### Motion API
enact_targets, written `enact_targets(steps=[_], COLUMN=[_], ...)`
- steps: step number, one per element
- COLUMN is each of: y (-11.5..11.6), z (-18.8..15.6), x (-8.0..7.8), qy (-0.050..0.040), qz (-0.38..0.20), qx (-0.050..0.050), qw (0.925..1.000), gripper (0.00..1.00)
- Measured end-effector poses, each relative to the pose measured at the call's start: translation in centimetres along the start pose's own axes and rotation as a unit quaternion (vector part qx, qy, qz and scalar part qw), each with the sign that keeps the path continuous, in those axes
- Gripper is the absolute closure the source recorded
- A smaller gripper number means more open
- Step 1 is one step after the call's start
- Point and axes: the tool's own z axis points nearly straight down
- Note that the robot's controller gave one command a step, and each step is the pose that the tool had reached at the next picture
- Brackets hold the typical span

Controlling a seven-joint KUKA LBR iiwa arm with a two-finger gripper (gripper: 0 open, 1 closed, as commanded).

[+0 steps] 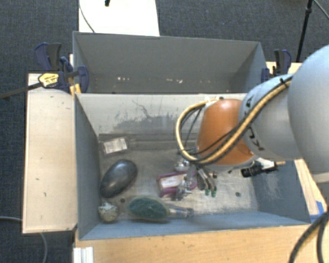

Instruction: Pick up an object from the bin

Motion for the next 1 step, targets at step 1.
enact_targets(steps=[1], y=[0.97], z=[-14.0], x=[-0.64], qy=[0.0049], qz=[0.036], qx=[0.0], qw=[0.9993], gripper=[1.0])
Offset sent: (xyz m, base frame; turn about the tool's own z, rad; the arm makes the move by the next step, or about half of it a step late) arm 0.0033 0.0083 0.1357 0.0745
